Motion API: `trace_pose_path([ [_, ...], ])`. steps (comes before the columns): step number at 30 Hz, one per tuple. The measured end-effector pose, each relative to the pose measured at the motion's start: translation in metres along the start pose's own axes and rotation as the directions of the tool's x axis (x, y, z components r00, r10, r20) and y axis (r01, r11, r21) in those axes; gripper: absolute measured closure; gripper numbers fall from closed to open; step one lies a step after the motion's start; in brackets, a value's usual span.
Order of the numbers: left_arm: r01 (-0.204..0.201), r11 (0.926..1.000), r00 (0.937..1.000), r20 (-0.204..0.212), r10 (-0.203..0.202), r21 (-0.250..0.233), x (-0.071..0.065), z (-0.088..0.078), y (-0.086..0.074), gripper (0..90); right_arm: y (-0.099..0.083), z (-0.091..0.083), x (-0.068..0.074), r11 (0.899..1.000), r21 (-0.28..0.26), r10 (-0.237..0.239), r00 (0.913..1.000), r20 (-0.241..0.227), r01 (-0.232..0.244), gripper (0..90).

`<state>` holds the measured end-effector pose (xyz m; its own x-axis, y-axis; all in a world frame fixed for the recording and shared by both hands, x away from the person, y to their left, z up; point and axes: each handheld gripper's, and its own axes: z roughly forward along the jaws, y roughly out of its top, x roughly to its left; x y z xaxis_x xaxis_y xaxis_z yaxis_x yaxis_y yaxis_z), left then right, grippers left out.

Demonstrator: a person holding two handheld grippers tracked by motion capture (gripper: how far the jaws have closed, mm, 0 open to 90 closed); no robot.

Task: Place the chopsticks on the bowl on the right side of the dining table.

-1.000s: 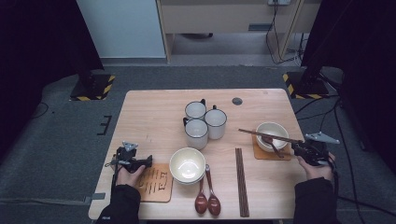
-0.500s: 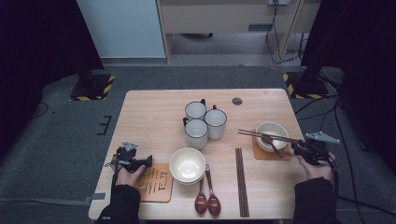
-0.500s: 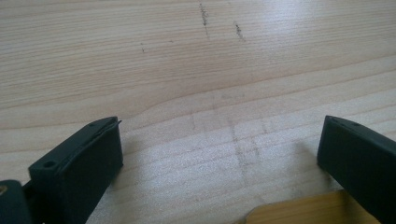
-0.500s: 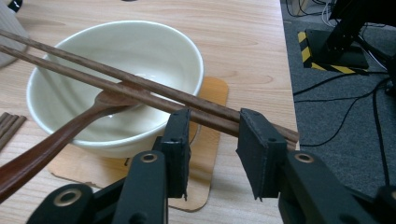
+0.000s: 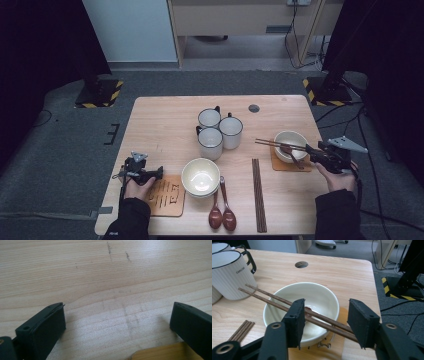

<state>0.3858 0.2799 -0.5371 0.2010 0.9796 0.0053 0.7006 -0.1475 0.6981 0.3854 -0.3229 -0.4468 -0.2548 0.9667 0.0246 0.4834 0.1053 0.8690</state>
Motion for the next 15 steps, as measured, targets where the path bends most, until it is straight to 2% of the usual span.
trace_pose_path([
  [4,0.000,1.0000,1.0000,0.000,0.000,0.000,0.000,0.000,0.000,0.0,0.005,0.009,0.002,1.000,0.016,-0.009,0.9999,-0.008,0.009,39.0],
  [7,0.000,1.0000,1.0000,0.000,0.000,0.000,0.000,0.000,0.000,0.0,0.010,0.015,0.004,1.000,0.025,-0.007,0.9998,-0.020,0.007,37.7],
  [10,0.000,1.0000,1.0000,0.000,0.000,0.000,0.000,0.000,0.000,0.0,0.014,0.021,0.008,0.998,0.052,-0.025,0.9993,-0.029,0.026,37.1],
  [13,0.000,1.0000,1.0000,0.000,0.000,0.000,0.000,0.000,0.000,0.0,0.016,0.029,0.011,0.997,0.068,-0.035,0.9992,-0.021,0.036,36.1],
  [15,0.000,1.0000,1.0000,0.000,0.000,0.000,0.000,0.000,0.000,0.0,0.016,0.035,0.012,0.997,0.075,-0.026,0.9995,-0.020,0.027,32.9],
])
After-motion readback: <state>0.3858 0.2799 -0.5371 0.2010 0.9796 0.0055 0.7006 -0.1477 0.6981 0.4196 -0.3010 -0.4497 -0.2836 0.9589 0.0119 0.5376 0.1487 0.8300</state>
